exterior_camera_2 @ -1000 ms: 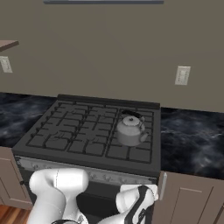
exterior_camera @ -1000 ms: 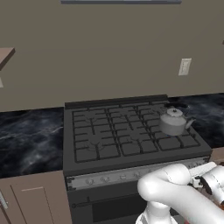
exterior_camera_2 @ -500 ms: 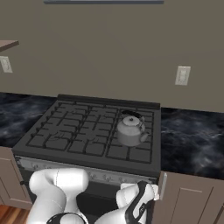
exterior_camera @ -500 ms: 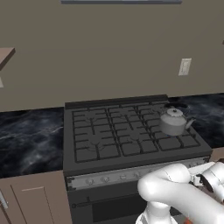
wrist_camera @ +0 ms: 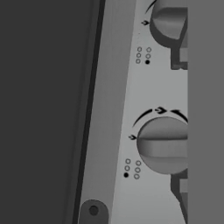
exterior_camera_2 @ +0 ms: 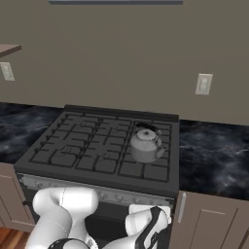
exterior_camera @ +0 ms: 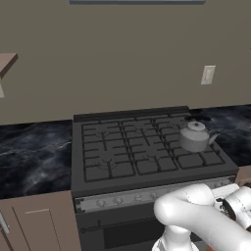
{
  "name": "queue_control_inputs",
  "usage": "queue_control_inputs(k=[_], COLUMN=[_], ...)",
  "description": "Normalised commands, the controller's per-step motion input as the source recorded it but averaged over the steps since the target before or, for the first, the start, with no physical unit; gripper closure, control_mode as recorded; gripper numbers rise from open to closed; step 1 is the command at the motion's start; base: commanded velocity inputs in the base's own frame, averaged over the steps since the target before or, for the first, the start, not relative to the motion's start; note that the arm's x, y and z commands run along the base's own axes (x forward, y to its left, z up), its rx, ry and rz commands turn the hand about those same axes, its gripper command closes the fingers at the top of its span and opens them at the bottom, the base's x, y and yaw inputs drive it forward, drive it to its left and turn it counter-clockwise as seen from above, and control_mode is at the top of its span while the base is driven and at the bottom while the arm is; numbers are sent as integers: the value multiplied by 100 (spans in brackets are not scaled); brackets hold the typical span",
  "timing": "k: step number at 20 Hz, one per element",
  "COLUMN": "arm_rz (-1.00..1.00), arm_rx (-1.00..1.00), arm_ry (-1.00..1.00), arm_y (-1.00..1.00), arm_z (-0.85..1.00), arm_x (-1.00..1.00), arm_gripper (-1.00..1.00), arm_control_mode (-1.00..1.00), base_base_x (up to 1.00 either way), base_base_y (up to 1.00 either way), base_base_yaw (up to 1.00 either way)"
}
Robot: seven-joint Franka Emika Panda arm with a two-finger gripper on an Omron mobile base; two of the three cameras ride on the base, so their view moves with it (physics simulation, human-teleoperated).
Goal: The kettle is done boiling. Turn off the stove, then wait for 300 timesteps before moving the kettle to the dining table.
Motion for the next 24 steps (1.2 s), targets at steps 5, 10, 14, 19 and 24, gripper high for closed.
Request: queue_control_inputs(k=[5,10,14,19,24], arm_rz=[0,0,0,0,0], arm_rx=[0,1,1,0,0], arm_ry=[0,0,-1,-5,-9], arm_y=[-7,-13,-17,-7,0], arm_z=[5,4,4,16,36], arm_x=[-17,-19,-28,-41,-43], arm_gripper=[-100,-100,-100,-100,-100], arm_control_mode=[-100,-100,-100,-100,-100], base_base_x=[0,0,0,0,0], base_base_y=[0,0,0,0,0], base_base_yaw=[0,0,0,0,0])
